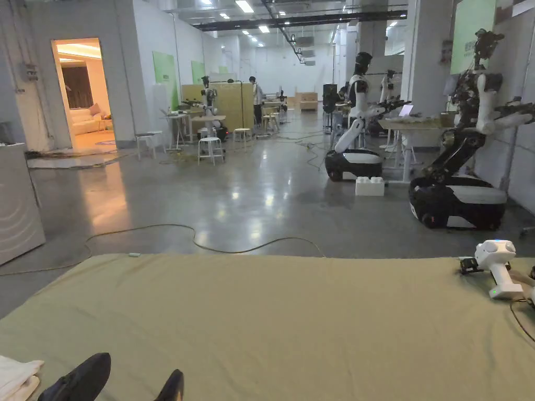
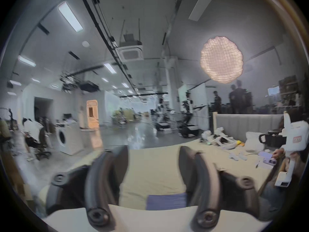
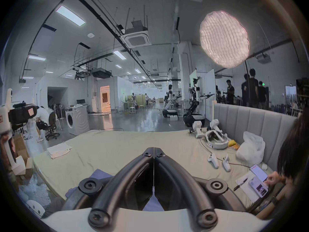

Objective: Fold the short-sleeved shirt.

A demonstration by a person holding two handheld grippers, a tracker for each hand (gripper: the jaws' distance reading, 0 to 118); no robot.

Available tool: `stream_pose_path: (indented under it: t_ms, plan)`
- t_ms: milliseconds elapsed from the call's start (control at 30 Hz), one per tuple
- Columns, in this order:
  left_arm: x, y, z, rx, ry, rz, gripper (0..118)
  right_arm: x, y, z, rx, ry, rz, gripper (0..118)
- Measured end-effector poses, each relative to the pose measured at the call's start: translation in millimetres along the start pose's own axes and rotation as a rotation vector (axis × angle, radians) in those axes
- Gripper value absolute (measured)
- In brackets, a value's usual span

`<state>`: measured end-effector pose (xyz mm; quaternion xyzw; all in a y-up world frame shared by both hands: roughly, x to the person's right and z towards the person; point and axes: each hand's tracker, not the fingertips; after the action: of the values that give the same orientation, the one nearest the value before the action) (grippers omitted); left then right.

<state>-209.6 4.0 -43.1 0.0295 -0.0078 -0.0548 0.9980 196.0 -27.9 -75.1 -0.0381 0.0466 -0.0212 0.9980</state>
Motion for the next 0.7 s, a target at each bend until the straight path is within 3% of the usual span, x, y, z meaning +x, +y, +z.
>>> stream_pose_path:
  t_ms: [33,67,100,200,333,533,633,700]
  plan:
    - [0,1,7,0.000,0.025,-0.023,8,-3,1,1,0.000,0.001,0.012,0]
    - [0,1,13,0.001,0.065,-0.045,0,-6,2,2,0.006,-0.002,0.028,0]
    - [0,-1,19,0.015,0.129,-0.048,0,-9,2,3,0.016,-0.006,0.046,0]
    - [-10,-2,27,-0.030,0.062,0.036,0,-11,1,4,0.026,0.013,0.045,0]
    - [-14,-13,28,-0.048,0.076,0.037,0,-8,4,1,0.019,0.050,-0.044,0]
    - [-8,-13,20,-0.065,0.045,0.049,0,-14,-1,4,0.038,-0.032,0.038,0]
    - [-5,-16,16,-0.071,0.038,0.052,0,-17,-9,17,0.226,-0.107,0.070,0]
    - [-3,-18,14,-0.077,0.044,0.052,0,-13,-10,10,0.128,-0.120,0.043,0]
